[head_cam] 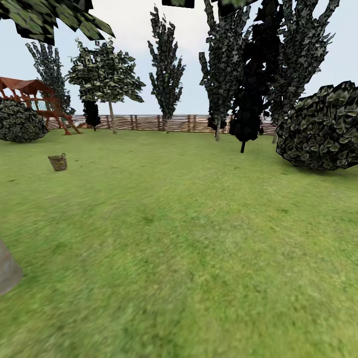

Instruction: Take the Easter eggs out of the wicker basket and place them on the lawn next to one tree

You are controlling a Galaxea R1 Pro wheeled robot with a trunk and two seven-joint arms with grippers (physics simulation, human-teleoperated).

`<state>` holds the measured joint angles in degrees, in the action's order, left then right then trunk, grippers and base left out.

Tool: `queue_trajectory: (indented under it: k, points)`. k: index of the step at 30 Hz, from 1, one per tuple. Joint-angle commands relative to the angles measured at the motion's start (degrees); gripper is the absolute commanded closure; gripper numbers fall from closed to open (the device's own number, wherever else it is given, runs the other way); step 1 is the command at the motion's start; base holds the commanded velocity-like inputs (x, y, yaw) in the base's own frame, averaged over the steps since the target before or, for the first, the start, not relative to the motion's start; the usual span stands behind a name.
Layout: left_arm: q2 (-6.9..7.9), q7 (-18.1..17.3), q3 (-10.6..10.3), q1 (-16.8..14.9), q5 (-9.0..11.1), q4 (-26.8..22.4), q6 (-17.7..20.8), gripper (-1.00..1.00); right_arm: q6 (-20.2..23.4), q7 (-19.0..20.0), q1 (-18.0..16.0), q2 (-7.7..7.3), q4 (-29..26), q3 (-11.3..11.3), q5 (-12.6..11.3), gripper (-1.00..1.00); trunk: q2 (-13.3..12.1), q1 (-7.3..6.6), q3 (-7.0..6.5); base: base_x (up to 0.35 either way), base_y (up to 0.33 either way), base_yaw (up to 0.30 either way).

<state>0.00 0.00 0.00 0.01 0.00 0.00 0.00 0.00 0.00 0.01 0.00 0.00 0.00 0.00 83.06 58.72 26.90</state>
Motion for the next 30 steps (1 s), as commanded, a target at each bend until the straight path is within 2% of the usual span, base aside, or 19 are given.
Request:
queue_trajectory:
  k: [1, 5, 10, 13, 30]
  points:
    - [0.00, 0.0, 0.0, 0.0, 0.0, 0.0, 0.0, -1.00, 0.0, 0.0, 0.0, 0.00, 0.0, 0.0, 0.0, -1.00, 0.0, 0.00, 0.03, 0.000, 0.000, 0.000]
    - [-0.30, -0.9, 0.1, -0.1, 0.1, 0.1, 0.5, -1.00, -0.3, -0.1, -0.1, 0.09, 0.0, 0.1, 0.0, -1.00, 0.0, 0.00, 0.03, 0.000, 0.000, 0.000]
    - [-1.92, -0.9, 0.1, -0.1, 0.2, 0.1, 0.7, -1.00, -0.2, 0.1, -0.1, 1.71, 0.0, 0.2, 0.1, -1.00, 0.0, 0.00, 0.03, 0.000, 0.000, 0.000]
    - [-2.70, -0.9, 0.1, -0.1, 0.2, 0.1, 0.8, -1.00, -0.2, 0.1, -0.1, 1.83, 0.0, 0.3, 0.2, -1.00, 0.0, 0.00, 0.03, 0.000, 0.000, 0.000]
    - [-2.81, -0.9, -0.4, -0.1, -0.3, 0.1, 0.6, -1.00, -0.4, 0.0, -0.1, 1.70, 0.0, 0.1, -0.1, -1.00, 0.0, 0.00, 0.03, 0.000, 0.000, 0.000]
